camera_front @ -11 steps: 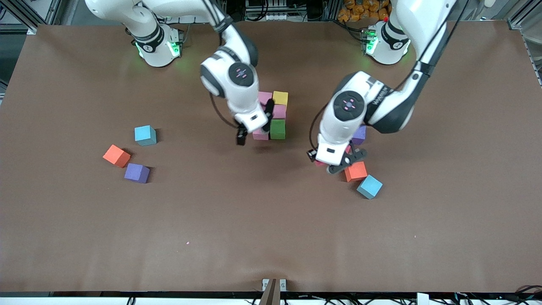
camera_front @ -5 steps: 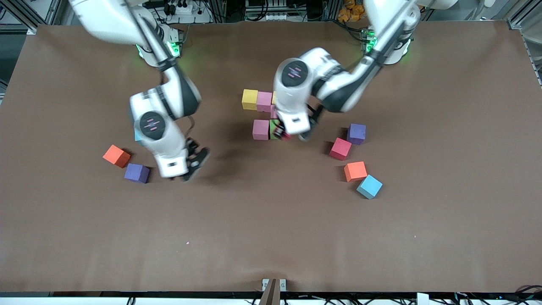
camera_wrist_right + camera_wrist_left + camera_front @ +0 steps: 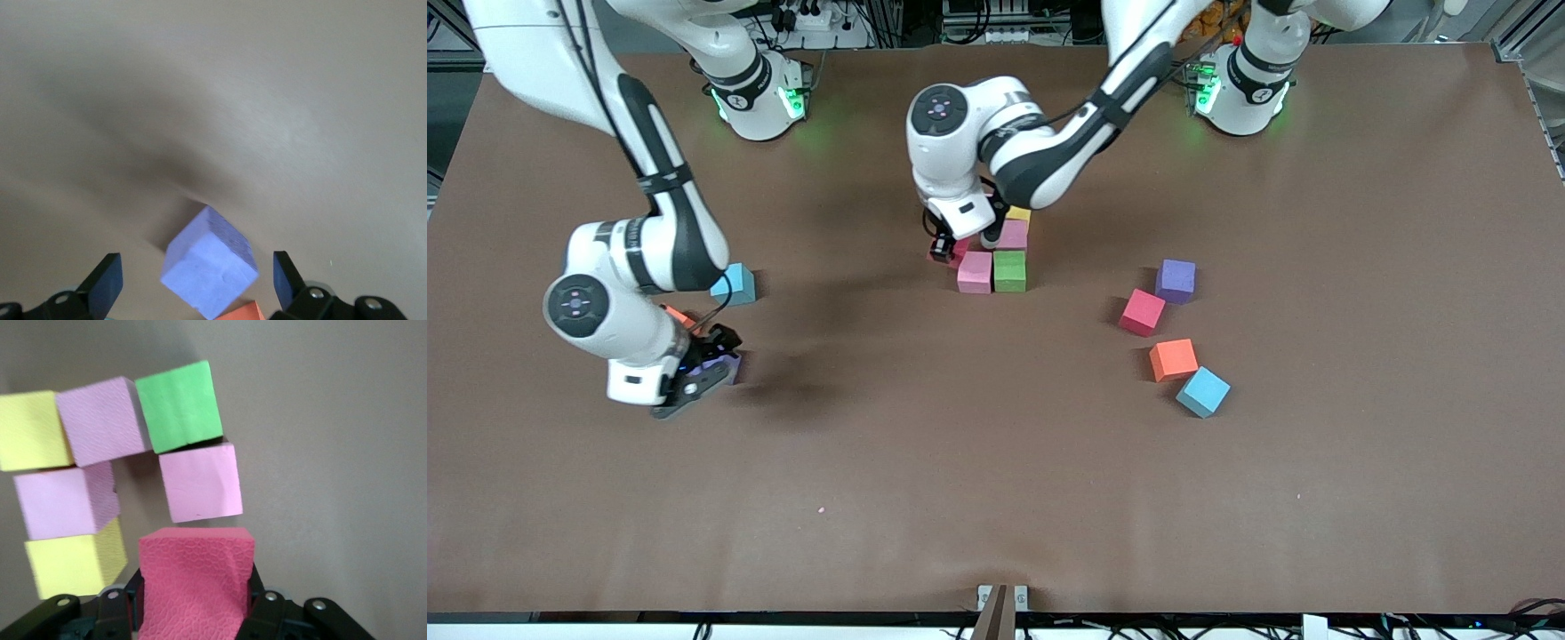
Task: Form number 2 with 11 blocks
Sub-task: 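Carry the red cube to the shape while the right gripper reaches purple, then place the red cube below pink while the right gripper grasps purple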
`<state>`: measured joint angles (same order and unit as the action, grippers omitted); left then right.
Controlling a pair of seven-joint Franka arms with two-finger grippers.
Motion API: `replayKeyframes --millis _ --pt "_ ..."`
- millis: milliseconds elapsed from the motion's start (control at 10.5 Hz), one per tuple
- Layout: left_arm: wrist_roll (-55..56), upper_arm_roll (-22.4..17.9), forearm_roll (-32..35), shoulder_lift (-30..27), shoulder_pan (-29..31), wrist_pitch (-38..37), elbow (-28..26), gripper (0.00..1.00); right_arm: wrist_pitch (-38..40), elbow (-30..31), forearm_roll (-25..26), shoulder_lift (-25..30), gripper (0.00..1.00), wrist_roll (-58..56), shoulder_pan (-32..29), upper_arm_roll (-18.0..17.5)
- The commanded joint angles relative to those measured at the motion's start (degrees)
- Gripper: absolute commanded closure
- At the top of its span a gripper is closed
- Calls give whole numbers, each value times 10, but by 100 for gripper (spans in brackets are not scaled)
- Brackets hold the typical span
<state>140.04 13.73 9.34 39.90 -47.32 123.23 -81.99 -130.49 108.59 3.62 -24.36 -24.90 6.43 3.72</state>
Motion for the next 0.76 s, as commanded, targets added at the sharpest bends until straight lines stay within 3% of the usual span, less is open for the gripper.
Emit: replayKeyframes --millis 0,379,664 --pt "32 -30 2 53 -36 -7 75 68 -8 0 1 -9 0 135 -21 -12" --pt "75 -31 1 93 -43 4 121 69 -13 7 -18 -18 0 323 -28 -13" --pt "123 -32 2 98 -51 -2 117 70 -21 16 -41 -34 0 324 -39 -13"
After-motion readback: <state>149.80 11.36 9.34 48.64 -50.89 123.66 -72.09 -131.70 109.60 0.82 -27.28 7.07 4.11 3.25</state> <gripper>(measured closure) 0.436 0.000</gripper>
